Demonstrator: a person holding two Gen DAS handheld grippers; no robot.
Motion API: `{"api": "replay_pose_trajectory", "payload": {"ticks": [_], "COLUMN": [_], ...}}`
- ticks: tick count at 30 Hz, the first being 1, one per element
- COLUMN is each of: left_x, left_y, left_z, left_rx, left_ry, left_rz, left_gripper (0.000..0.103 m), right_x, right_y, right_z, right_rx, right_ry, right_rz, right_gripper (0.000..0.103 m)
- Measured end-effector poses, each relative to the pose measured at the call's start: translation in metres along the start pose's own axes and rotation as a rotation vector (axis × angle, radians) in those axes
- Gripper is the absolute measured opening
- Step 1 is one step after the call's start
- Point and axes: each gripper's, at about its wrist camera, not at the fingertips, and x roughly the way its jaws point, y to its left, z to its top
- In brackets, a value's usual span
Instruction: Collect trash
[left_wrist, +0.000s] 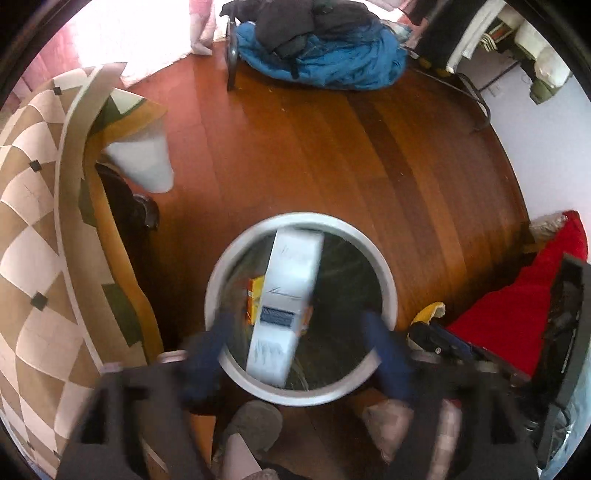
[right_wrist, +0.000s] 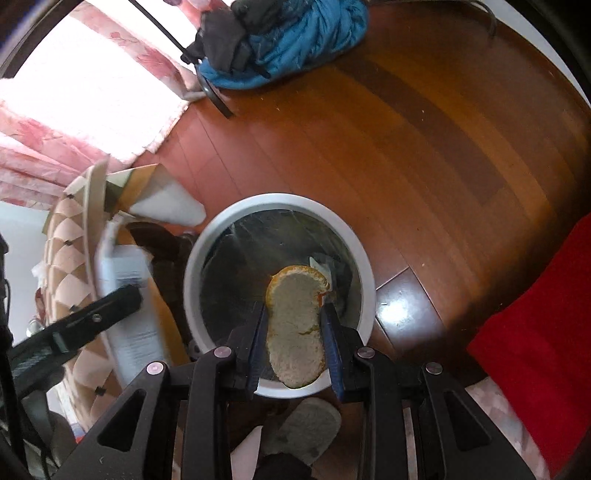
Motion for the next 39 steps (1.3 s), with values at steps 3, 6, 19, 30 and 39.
{"api": "replay_pose_trajectory", "payload": {"ticks": [3,6,19,30,39], "left_x": [-0.005,-0.007,-0.028,-0.089,-0.175], "left_y": [0.005,0.009,0.012,0.006,0.016], "left_z": [-0.006,-0.012,-0.039,-0.058,-0.082], "left_rx": [0.003,0.014,0.058,0.056,0.032], "left_ry": [-0.021,-0.037,-0.108,-0.201,-0.346], "left_rz": [0.060,0.109,0.245,0.223,0.189], "left_gripper": [0.091,0.097,0.097,0.097,0.097], "right_x": [0.013,0.017,-0.013,-0.082,-0.177], "right_y": [0.001,0.003,0.005,0.024,0.057], "right_z": [0.003,0.002,-0.021,-0.047,-0.069], "right_rx": [-0.002,-0.014,-0.050,-0.049,-0.032], "right_ry": [0.030,0.031,0.002,-0.083,-0.250], "right_rz": [-0.012,-0.042,-0.239,-0.224,-0.164], "right_gripper": [0.044,0.076,0.103,0.103,0.103]}}
